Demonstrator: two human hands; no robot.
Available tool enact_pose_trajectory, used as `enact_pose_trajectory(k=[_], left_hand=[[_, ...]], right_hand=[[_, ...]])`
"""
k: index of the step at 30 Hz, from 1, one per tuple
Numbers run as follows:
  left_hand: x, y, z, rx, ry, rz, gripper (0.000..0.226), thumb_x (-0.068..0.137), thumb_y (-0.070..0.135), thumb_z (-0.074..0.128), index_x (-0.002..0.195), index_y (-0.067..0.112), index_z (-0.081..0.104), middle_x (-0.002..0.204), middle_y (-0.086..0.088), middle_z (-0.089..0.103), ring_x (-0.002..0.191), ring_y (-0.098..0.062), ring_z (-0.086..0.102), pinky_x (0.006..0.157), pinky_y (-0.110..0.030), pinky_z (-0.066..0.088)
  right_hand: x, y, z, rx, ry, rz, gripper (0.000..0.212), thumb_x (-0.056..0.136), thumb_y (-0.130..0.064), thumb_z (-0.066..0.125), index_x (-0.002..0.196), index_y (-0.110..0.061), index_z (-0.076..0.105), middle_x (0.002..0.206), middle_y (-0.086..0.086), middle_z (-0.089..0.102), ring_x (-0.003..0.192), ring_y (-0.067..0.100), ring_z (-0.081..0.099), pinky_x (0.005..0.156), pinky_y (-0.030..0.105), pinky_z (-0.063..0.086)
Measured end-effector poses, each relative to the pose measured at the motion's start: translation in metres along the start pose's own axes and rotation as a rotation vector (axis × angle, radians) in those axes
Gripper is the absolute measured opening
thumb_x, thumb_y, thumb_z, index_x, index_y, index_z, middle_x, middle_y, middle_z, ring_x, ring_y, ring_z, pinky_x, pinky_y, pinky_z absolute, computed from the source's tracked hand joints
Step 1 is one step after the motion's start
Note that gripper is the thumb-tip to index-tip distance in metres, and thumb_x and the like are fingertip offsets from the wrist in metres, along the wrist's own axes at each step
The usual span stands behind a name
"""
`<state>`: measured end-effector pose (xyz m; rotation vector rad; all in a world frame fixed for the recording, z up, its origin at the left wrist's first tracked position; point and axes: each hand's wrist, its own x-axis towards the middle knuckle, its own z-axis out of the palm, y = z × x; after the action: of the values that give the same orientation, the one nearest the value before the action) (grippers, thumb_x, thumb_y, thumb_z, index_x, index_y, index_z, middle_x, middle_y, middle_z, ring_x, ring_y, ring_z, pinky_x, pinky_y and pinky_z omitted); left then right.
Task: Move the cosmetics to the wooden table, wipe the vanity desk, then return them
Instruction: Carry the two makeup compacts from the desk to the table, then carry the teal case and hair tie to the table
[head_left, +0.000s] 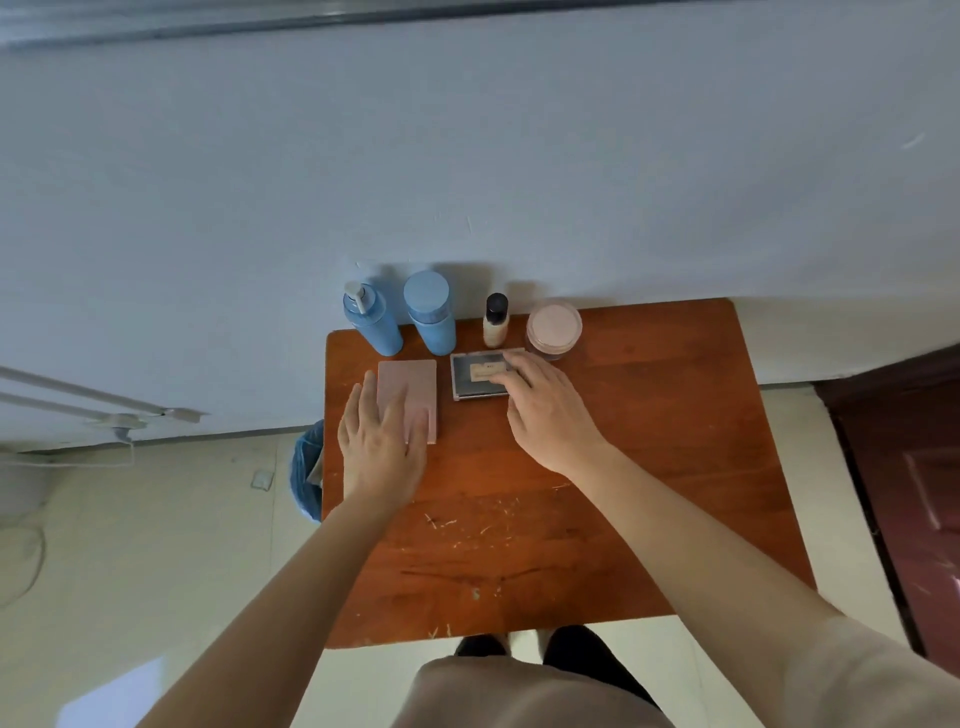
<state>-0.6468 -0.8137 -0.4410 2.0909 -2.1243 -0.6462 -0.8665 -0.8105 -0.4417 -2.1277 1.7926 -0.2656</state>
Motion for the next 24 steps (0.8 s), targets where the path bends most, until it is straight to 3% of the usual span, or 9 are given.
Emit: enact_pose_trajectory(k=[3,9,16,24], left_hand=[[-0.009,0.016,-0.036,0.1,0.149,0.158,0.058,0.1,0.051,0.016,0.148,0.025,0.034,0.161,-0.006,0.019,0.149,-0.025,0.008,0.119,-0.05,0.008],[-0.01,0.076,-0.109,0.201,0.383,0.441,0.058,0.1,0.05,0.022,0.151,0.023,0.029,0.162,-0.007,0.015,0.15,-0.027,0.005,0.119,-0.056,0.005],[-0.015,0.174,-0.166,0.081,0.625,0.83,0.057,0.101,0.045,0.034,0.151,0.018,0.029,0.16,-0.014,0.02,0.149,-0.034,0.011,0.114,-0.062,0.014],[-0.106,0.292,-0.137,-0.1,0.483,1.249,0.057,0.101,0.043,0.037,0.152,0.017,0.031,0.16,-0.014,0.017,0.149,-0.034,0.007,0.116,-0.061,0.012]], right_hand=[[-0.008,0.002,-0.039,-0.009,0.156,0.017,0.033,0.1,-0.026,0.047,0.131,-0.015,0.055,0.148,0.011,0.044,0.142,0.027,0.036,0.113,0.048,0.037],[-0.029,0.009,-0.132,-0.112,0.441,0.182,0.054,0.103,-0.051,0.026,0.146,-0.023,0.041,0.163,0.012,0.019,0.151,0.031,0.014,0.122,0.049,0.016],[-0.116,0.005,-0.205,-0.211,0.704,0.417,0.065,0.102,-0.053,0.033,0.157,-0.023,0.018,0.165,0.011,0.003,0.153,0.027,-0.001,0.123,0.048,0.008],[-0.305,-0.005,-0.241,-0.451,0.841,0.82,0.065,0.101,-0.052,0.036,0.157,-0.023,0.02,0.163,0.017,0.008,0.151,0.035,0.006,0.121,0.053,0.012]])
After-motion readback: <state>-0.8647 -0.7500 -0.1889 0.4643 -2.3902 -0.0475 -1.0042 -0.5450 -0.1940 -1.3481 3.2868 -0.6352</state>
